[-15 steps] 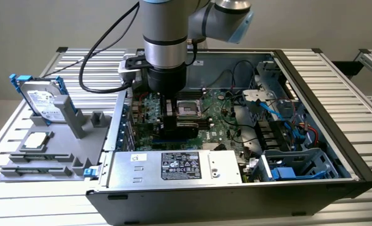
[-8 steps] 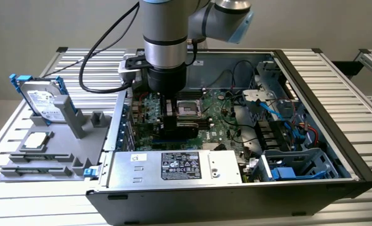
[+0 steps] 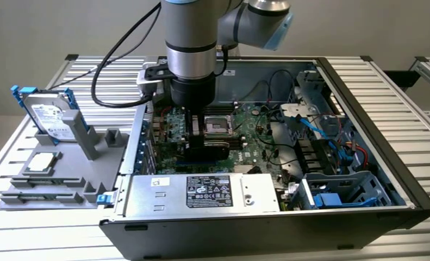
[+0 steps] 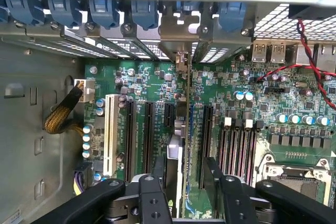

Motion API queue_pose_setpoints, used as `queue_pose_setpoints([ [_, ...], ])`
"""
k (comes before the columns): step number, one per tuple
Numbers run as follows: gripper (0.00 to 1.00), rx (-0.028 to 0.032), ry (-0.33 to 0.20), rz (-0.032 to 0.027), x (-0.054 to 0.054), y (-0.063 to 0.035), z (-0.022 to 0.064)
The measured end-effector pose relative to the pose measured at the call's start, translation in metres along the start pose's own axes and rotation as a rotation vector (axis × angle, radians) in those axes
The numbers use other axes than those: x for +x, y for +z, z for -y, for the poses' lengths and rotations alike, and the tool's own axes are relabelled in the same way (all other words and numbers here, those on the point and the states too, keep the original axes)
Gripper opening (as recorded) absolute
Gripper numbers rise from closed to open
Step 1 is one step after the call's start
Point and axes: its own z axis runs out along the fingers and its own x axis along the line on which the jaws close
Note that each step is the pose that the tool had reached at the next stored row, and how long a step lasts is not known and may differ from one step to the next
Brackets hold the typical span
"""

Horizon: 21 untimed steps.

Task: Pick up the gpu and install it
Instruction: 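Insert the gpu into the slot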

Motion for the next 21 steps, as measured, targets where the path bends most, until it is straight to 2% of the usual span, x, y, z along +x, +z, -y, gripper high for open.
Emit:
queue_pose_setpoints([
  [5, 0.43, 0.0001, 0.0, 0.0001, 0.0044, 0.0003, -0.0002],
  [12, 0.43, 0.0, 0.0, 0.0001, 0.0048, 0.0003, -0.0002],
  [13, 0.41, 0.0001, 0.0, 0.0001, 0.0048, 0.0004, -0.0002],
  [14, 0.33, 0.0, 0.0, 0.0, 0.0048, 0.0003, -0.0002],
  [21, 0.33, 0.0001, 0.0, 0.0001, 0.0048, 0.0004, -0.0002],
])
